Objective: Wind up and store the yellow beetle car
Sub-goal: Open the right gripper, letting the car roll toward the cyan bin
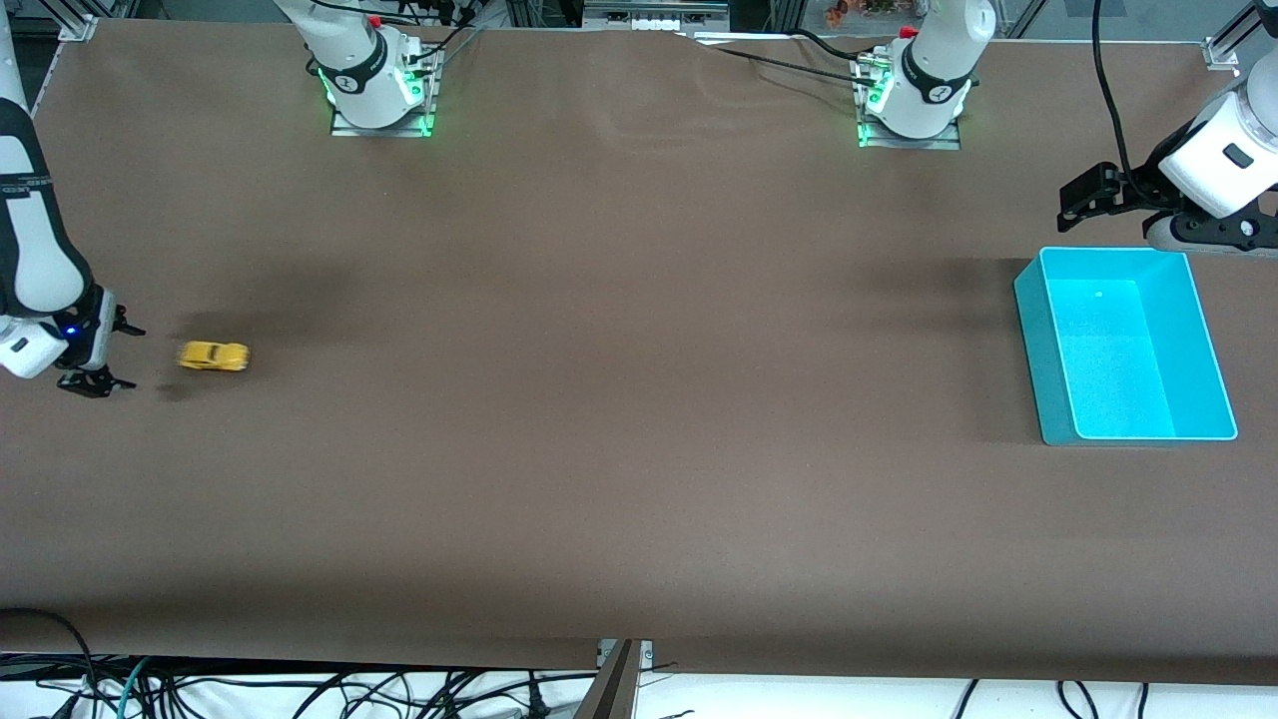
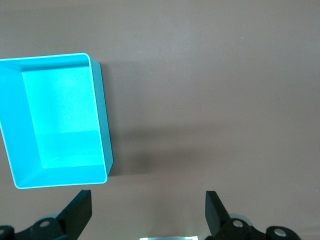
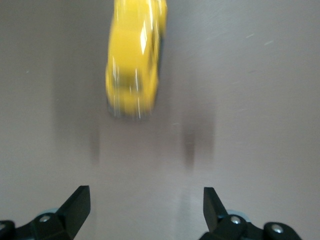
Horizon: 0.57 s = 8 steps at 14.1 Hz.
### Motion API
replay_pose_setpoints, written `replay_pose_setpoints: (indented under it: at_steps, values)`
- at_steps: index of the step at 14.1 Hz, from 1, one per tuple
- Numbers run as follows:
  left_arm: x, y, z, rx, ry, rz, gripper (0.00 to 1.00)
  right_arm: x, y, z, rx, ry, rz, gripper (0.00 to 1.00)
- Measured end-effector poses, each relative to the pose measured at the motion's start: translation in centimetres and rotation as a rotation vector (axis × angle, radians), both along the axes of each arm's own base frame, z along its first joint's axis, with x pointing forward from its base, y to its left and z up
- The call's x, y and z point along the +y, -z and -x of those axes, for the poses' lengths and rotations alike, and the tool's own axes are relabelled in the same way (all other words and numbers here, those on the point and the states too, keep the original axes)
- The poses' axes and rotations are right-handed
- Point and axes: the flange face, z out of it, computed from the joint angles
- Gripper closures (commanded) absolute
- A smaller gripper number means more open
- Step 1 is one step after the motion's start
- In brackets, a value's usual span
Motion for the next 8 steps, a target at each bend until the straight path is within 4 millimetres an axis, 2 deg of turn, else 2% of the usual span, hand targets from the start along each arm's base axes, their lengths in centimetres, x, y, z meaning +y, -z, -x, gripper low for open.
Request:
replay_pose_setpoints:
  at_steps: [2, 5, 8]
  values:
    - [0.0, 0.0, 0.0, 0.0, 0.0, 0.0, 0.0, 0.2, -2.9, -1.2, 0.001, 0.009, -0.01, 0.0]
    - [0.0, 0.0, 0.0, 0.0, 0.0, 0.0, 0.0, 1.2, -8.5, -3.1, 0.011, 0.085, -0.032, 0.0]
    - [0.0, 0.0, 0.0, 0.0, 0.0, 0.0, 0.0, 4.4, -14.5, -5.7, 0.036, 0.296, -0.062, 0.0]
